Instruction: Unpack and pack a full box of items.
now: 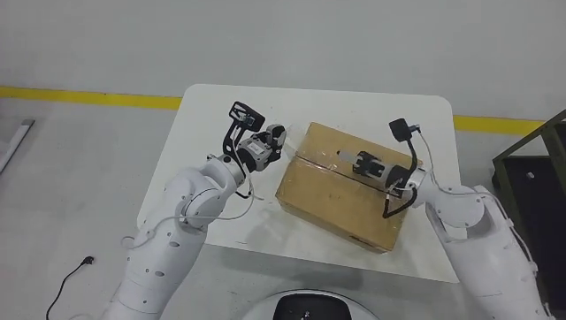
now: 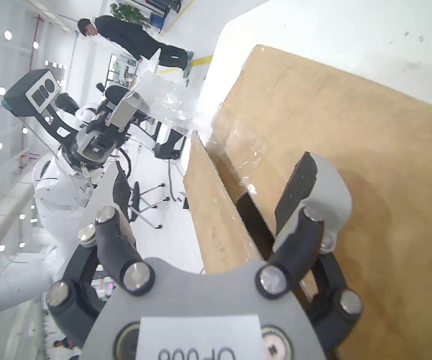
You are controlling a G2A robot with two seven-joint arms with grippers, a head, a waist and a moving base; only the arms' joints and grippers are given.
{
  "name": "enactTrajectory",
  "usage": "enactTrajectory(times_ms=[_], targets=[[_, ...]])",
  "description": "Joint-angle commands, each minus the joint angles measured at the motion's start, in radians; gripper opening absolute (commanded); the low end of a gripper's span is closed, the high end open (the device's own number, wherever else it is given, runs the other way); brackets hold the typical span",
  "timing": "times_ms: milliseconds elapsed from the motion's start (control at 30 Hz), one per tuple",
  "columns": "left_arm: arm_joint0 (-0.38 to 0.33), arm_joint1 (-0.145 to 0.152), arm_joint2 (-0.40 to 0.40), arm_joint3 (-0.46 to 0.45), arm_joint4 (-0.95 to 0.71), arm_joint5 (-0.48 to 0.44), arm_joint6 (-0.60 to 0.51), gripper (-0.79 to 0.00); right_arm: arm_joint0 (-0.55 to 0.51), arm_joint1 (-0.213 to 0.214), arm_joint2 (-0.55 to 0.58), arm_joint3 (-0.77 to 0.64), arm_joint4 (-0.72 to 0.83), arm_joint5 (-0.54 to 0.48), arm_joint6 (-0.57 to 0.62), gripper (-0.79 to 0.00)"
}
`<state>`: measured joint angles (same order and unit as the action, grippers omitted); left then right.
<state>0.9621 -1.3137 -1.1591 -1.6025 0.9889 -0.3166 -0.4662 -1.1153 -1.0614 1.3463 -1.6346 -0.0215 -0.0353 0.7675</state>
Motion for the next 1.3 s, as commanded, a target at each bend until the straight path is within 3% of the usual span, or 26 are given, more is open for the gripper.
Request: enactTrajectory(times_ms=[0, 167, 467, 833, 967, 1033, 1100, 1267], targets=[[0.000, 0.000, 0.000, 0.000, 0.000, 0.000, 0.000, -0.785, 0.025, -0.005, -0.007, 0.040, 0.070, 0.013, 0.005, -0.163], [0.000, 0.000, 0.000, 0.000, 0.000, 0.000, 0.000, -0.785, 0.069, -0.011, -0.023, 0.109, 0.130, 0.033, 0.029, -0.043], [0.000, 0.000, 0.000, 0.000, 0.000, 0.000, 0.000, -0.785, 0.109, -0.022, -0.074, 0.183, 0.167, 0.036, 0.039, -0.083], [0.000, 0.000, 0.000, 0.000, 0.000, 0.000, 0.000, -0.785, 0.160, -0.040, -0.128, 0.248, 0.216, 0.016, 0.024, -0.052], [0.000, 0.000, 0.000, 0.000, 0.000, 0.000, 0.000, -0.785, 0.179, -0.049, -0.154, 0.278, 0.236, 0.004, 0.011, -0.105], [0.000, 0.000, 0.000, 0.000, 0.000, 0.000, 0.000, -0.785, 0.189, -0.053, -0.169, 0.292, 0.229, 0.000, 0.005, -0.182], [0.000, 0.000, 0.000, 0.000, 0.000, 0.000, 0.000, -0.785, 0.200, -0.056, -0.182, 0.306, 0.209, 0.000, -0.002, -0.422], [0.000, 0.000, 0.000, 0.000, 0.000, 0.000, 0.000, -0.785, 0.215, -0.060, -0.202, 0.321, 0.160, 0.017, -0.023, -0.603]])
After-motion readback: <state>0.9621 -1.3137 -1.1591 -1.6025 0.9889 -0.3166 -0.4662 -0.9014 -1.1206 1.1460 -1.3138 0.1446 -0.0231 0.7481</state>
